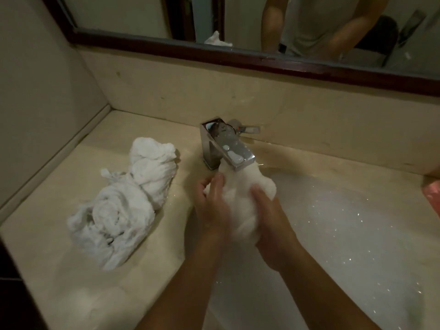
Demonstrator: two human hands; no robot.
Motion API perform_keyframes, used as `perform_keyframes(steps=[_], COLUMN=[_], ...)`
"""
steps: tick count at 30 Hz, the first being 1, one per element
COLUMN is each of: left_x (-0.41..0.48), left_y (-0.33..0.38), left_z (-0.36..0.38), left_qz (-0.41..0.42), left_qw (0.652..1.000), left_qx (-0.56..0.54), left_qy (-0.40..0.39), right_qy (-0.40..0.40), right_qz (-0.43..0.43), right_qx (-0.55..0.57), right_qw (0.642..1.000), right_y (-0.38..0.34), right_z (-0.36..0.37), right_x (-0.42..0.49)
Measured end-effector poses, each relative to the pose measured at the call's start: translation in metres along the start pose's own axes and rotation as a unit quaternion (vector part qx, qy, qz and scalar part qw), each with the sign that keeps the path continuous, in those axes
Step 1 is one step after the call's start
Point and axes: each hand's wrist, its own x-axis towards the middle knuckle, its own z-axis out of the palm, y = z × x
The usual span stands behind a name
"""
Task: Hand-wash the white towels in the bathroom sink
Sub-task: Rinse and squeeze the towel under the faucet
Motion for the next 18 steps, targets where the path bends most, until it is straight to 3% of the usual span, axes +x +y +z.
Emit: perform_keyframes(steps=[3, 7, 10, 13, 15, 18], left_x=[0.0, 0.01, 0.015, 0.017, 0.02, 0.028], left_y=[-0.006, -0.01, 0.005, 0.026, 0.031, 0.023], left_z=[-0.006, -0.025, -0.035, -0.035, -0.028, -0.022], left_qz=[-0.013, 0.001, -0.097, -0.195, -0.189, -0.113], left_qw=[0.998, 0.98, 0.964, 0.926, 0.921, 0.935], left_qx=[-0.043, 0.164, 0.174, 0.177, 0.163, 0.212], left_qy=[-0.034, -0.111, -0.174, -0.269, -0.299, -0.259], right_qy=[0.001, 0.08, 0.1, 0.077, 0.027, -0.004], right_qz=[0.046, 0.013, -0.002, -0.032, -0.054, -0.036], right_qx=[0.033, -0.006, -0.019, -0.053, -0.067, -0.072], right_qw=[0.998, 0.997, 0.995, 0.995, 0.996, 0.997], right_y=[-0.009, -0.016, -0.015, -0.013, -0.013, -0.018], right_z=[-0.001, -0.002, -0.004, -0.006, -0.004, 0.0], right_x=[0.008, 0.013, 0.008, 0.003, 0.0, 0.0])
